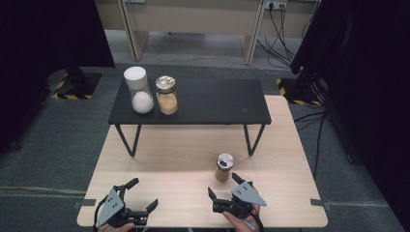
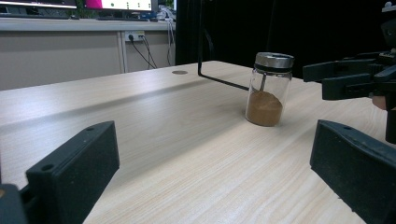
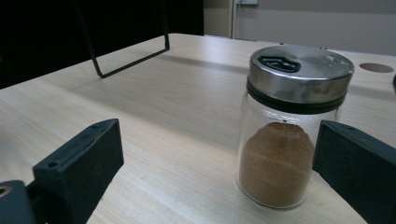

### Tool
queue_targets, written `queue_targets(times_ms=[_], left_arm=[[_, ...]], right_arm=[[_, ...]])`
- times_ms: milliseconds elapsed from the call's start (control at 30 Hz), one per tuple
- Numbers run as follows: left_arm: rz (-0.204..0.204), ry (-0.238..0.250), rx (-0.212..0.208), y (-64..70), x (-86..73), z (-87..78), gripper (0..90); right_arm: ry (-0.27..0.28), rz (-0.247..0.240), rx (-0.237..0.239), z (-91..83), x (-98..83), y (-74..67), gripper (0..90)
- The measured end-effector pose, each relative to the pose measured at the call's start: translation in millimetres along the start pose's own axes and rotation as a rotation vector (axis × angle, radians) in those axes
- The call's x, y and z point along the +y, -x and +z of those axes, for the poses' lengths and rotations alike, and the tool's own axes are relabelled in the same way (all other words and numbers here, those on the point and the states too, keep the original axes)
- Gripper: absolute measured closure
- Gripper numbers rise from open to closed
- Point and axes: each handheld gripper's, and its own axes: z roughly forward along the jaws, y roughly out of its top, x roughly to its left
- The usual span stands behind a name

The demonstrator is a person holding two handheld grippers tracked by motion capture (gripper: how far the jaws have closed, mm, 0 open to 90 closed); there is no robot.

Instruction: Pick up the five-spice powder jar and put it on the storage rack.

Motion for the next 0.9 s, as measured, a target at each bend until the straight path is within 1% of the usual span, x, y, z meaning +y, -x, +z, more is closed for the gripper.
queue_targets(times_ms=[333,567,733,900], left_arm=[[0.000,-0.001,0.000,0.1,-0.3,0.2,0.7],[0.001,-0.002,0.000,0.4,-0.5,0.4,0.7],[0.000,-0.003,0.000,0.3,-0.7,0.5,0.7],[0.000,-0.004,0.001,0.3,-0.8,0.5,0.7]], right_arm=[[-0.004,-0.001,-0.027,6.3,-1.0,3.4,2.5],[0.006,0.006,-0.047,5.5,1.4,10.3,2.7],[0.007,0.015,-0.063,8.4,1.9,15.7,3.2],[0.003,0.009,-0.079,12.0,1.7,19.6,3.8]])
